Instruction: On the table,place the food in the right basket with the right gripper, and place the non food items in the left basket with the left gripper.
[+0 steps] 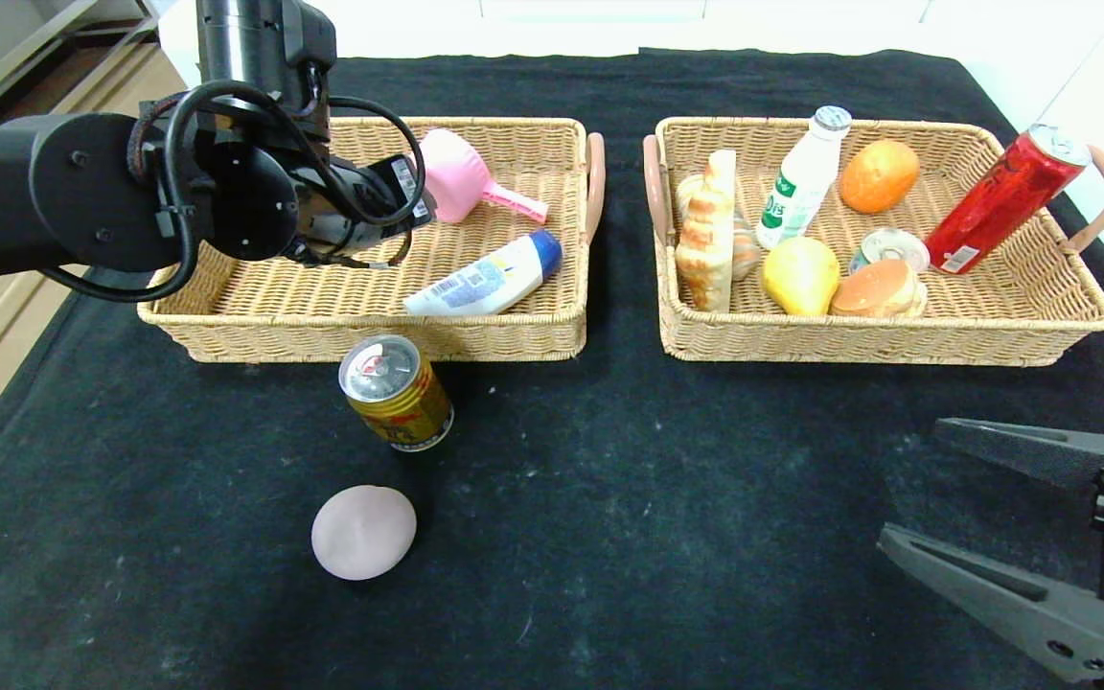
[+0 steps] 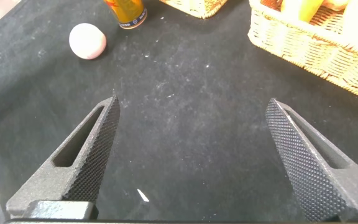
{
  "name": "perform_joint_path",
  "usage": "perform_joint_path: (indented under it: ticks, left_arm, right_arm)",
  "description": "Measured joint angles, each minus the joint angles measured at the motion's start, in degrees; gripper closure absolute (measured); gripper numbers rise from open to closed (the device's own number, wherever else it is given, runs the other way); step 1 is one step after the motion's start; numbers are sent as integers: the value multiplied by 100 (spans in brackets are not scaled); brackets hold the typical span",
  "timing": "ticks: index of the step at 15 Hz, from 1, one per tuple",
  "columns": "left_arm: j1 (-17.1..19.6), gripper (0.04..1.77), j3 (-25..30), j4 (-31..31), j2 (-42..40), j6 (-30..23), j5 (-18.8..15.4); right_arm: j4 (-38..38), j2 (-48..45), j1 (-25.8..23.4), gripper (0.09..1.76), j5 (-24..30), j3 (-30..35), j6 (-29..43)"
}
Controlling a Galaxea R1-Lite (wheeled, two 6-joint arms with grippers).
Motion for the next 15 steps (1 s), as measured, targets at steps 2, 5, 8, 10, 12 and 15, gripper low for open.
perform_joint_path:
  ticks: [2, 5, 8, 10, 12, 15]
  left_arm:
    - [0, 52, 30, 26, -77, 83, -5]
    - [-61, 39, 121, 457, -339, 190, -46]
    - [-133, 30, 341, 1031, -695, 204, -232]
    - [-146, 25, 608, 1117, -937, 369, -418]
    - [-190, 22, 837, 1261, -1122, 656, -466]
    - [-384, 18, 975, 1872, -1290, 755, -684]
  right_arm:
    - [2, 0, 2, 14, 0, 2, -2]
    - [0, -4, 9, 14, 0, 9, -2]
    - [6, -50, 13, 14, 7, 2, -4]
    - [6, -76, 16, 14, 7, 0, -4]
    - [9, -83, 17, 14, 9, 0, -6]
    - [9, -83, 17, 14, 11, 0, -4]
